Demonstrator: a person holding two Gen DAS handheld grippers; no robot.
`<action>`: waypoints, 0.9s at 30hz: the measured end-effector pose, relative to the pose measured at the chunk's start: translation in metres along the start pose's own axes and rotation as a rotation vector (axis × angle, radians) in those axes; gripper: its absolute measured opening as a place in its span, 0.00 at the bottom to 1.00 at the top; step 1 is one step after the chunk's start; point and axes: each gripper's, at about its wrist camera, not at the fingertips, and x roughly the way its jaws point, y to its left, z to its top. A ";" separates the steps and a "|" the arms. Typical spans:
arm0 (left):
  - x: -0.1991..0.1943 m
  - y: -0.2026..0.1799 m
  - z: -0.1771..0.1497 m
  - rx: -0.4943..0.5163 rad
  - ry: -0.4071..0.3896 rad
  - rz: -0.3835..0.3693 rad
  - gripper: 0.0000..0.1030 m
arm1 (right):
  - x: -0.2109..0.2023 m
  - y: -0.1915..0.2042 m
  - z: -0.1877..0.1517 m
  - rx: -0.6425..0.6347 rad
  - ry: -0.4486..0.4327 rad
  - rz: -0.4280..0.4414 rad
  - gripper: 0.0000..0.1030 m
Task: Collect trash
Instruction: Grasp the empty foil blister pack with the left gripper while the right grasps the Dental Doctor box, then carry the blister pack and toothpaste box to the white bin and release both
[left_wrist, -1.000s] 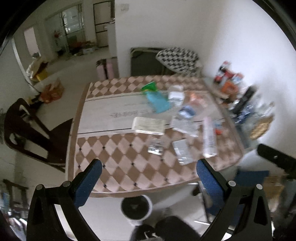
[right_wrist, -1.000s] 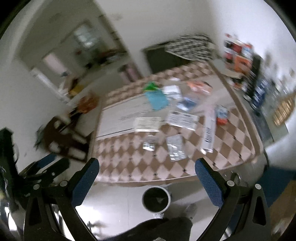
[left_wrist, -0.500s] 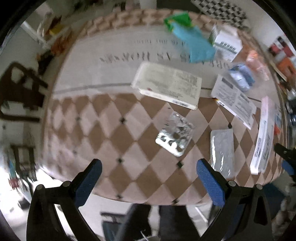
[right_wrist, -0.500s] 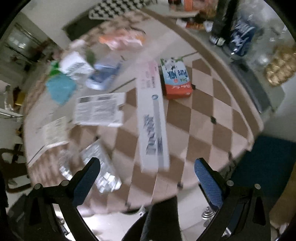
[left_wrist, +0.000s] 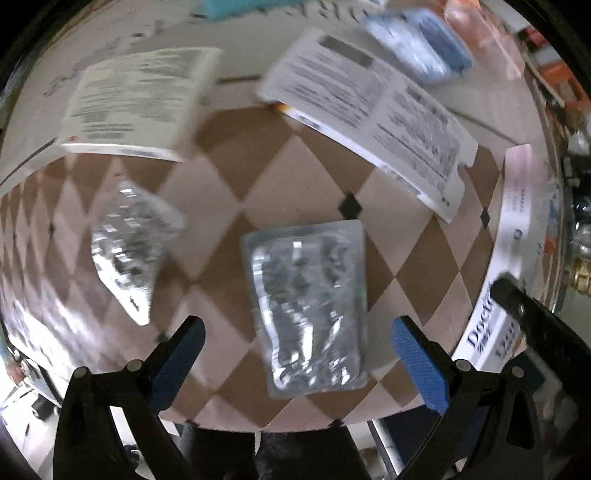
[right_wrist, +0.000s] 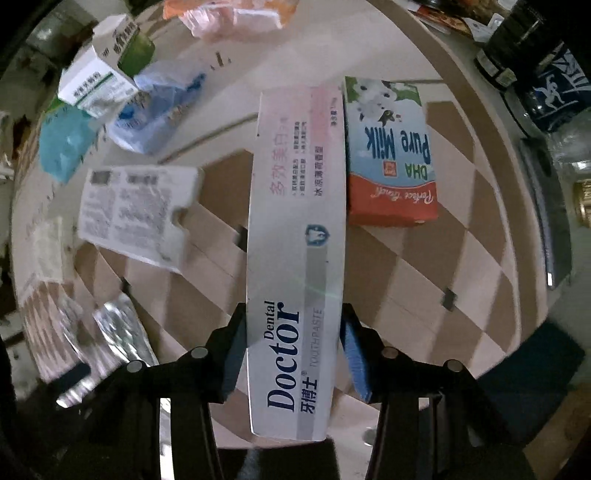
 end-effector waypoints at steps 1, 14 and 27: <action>0.004 -0.002 0.000 0.007 0.001 0.028 0.82 | 0.003 -0.003 -0.002 -0.011 0.009 -0.007 0.48; -0.007 0.015 -0.027 0.049 -0.061 0.096 0.60 | 0.056 0.000 0.006 -0.058 0.029 -0.027 0.48; 0.000 0.019 -0.029 0.061 -0.079 0.099 0.61 | 0.102 0.033 -0.012 -0.119 0.034 -0.090 0.50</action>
